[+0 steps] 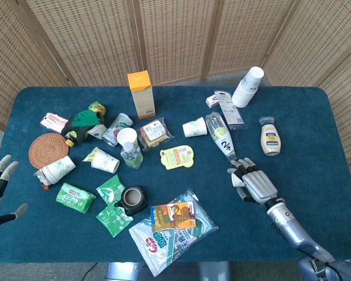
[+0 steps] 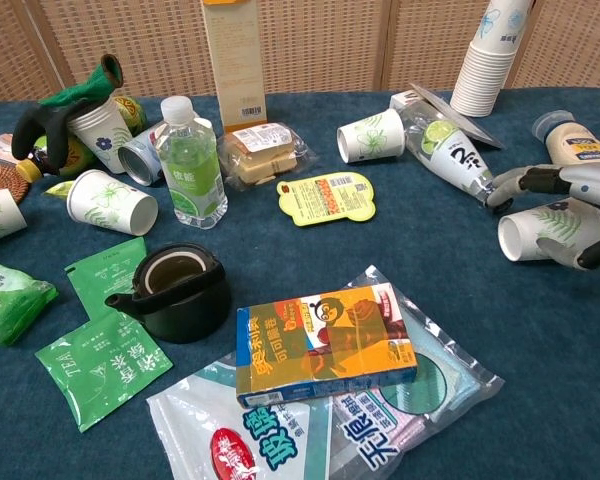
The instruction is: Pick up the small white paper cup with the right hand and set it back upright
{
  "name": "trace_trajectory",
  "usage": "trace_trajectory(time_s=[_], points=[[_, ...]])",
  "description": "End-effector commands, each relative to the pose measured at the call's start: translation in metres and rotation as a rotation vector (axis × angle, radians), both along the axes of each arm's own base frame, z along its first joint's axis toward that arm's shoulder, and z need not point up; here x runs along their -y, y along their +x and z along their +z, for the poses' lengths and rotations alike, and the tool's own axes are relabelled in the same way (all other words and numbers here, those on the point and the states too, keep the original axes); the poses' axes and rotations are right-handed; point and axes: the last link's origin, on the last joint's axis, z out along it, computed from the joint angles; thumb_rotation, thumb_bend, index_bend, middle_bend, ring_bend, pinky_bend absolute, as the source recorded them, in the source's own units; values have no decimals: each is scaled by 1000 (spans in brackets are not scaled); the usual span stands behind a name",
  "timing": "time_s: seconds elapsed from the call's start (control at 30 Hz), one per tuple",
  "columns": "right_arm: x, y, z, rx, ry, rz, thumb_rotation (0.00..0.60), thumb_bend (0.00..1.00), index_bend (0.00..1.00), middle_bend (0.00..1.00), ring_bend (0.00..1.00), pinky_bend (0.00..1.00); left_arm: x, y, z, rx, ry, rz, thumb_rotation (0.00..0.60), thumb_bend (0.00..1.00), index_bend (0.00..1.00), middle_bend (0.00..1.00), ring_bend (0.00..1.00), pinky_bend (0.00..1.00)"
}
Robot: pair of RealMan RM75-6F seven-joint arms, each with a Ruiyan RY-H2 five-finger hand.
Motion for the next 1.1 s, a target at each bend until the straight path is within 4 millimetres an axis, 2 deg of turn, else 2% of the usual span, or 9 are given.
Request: trace_trajectory(time_s=[0.03,0.37,0.5,0.73,0.8,0.97,1.1], points=[[-2,2,11,-58,36,-23,545,571,0,0,0,0,0,0,0,-1,0,-1,600,245,0,0,0,0],[5,3,10,-145,7,-26,556,393,0,0,0,0,1,0,1,-1,5,-2,600,247,0,0,0,0],[6,4,7,-146,-18,-22,596,390,0,0,0,0,0,0,1,-1,3,-1,600,246,0,0,0,0],[10,-1,0,-144,-25,-22,600,390,3,0,0,0,1,0,1,2,4,-2,600,247,0,0,0,0],[11,-2,-3,-139,-25,-25,600,390,56,0,0,0,1,0,1,3,4,-2,600,246,0,0,0,0],[13,-4,-6,-92,-42,-36,600,375,298,0,0,0,0,0,1,3,2,-1,600,246,0,0,0,0],[12,-8,-8,-60,-56,-39,600,376,380,0,0,0,0,0,1,5,3,0,600,246,0,0,0,0]])
